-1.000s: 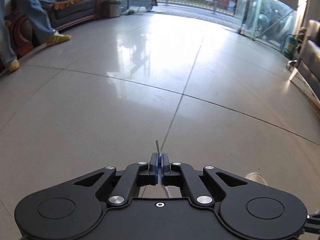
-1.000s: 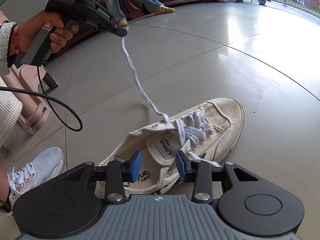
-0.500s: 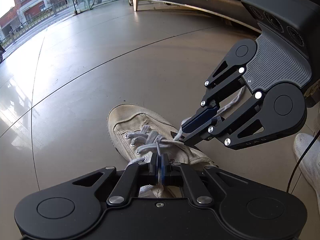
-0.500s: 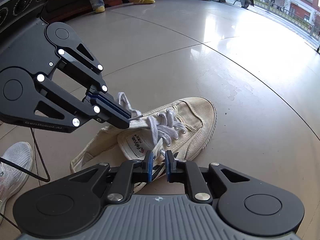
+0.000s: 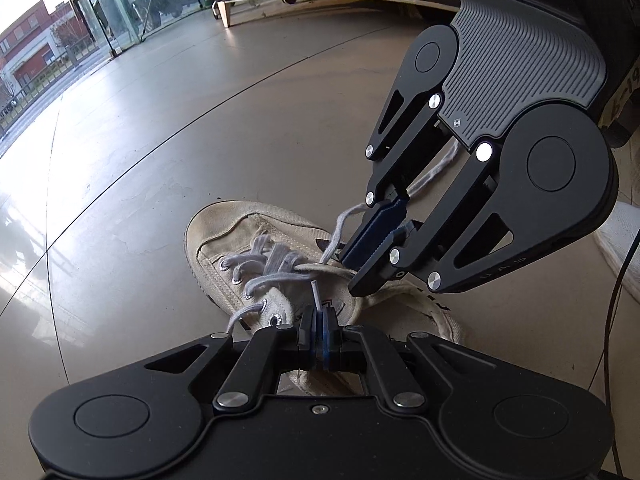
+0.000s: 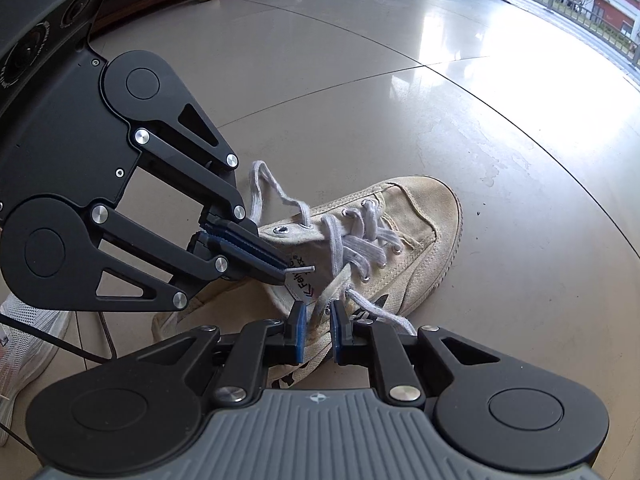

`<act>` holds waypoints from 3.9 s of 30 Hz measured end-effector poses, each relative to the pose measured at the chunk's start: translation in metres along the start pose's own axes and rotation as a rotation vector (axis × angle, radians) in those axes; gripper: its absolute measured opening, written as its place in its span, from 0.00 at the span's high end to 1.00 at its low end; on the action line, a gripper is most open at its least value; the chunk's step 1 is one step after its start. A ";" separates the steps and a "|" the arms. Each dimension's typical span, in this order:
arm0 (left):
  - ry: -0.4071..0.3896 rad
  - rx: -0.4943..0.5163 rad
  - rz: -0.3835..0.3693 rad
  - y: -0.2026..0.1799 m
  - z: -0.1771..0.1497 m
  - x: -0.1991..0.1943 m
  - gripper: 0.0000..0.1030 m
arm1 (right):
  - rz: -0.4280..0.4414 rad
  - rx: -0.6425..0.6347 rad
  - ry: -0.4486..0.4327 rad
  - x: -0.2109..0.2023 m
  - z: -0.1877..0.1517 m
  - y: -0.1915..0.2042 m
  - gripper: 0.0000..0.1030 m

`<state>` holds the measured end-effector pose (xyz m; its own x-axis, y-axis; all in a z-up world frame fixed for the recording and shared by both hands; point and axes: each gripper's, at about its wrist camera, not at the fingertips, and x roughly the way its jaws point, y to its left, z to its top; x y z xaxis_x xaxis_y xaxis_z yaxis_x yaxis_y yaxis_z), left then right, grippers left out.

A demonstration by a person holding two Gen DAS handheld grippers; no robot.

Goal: Lace up shoes with both hands
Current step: 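Bring the lace tip to the eyelets with the left gripper while the right gripper holds the sneaker, then push the lace tip into an eyelet with the left gripper while the right gripper holds the sneaker, then pinch the lace tip through the eyelet with the right gripper beside the left gripper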

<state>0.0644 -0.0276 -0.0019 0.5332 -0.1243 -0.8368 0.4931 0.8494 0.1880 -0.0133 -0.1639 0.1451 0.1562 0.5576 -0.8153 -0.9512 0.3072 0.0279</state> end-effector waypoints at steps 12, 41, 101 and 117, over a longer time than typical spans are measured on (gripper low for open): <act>-0.001 0.132 -0.022 -0.012 0.004 -0.006 1.00 | 0.071 0.221 0.001 -0.003 -0.011 -0.030 0.89; 0.013 0.300 -0.063 -0.017 0.022 0.013 1.00 | 0.193 0.592 0.031 0.022 -0.028 -0.090 0.89; -0.049 0.222 -0.075 -0.006 0.020 0.021 1.00 | 0.107 -0.539 -0.008 0.058 0.046 -0.012 0.86; -0.051 0.213 -0.013 -0.002 0.018 0.015 0.87 | 0.133 -0.490 -0.018 0.085 0.063 -0.036 0.98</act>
<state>0.0839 -0.0403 -0.0061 0.5578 -0.1648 -0.8135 0.6313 0.7206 0.2869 0.0504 -0.0793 0.1114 0.0259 0.5816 -0.8131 -0.9755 -0.1630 -0.1476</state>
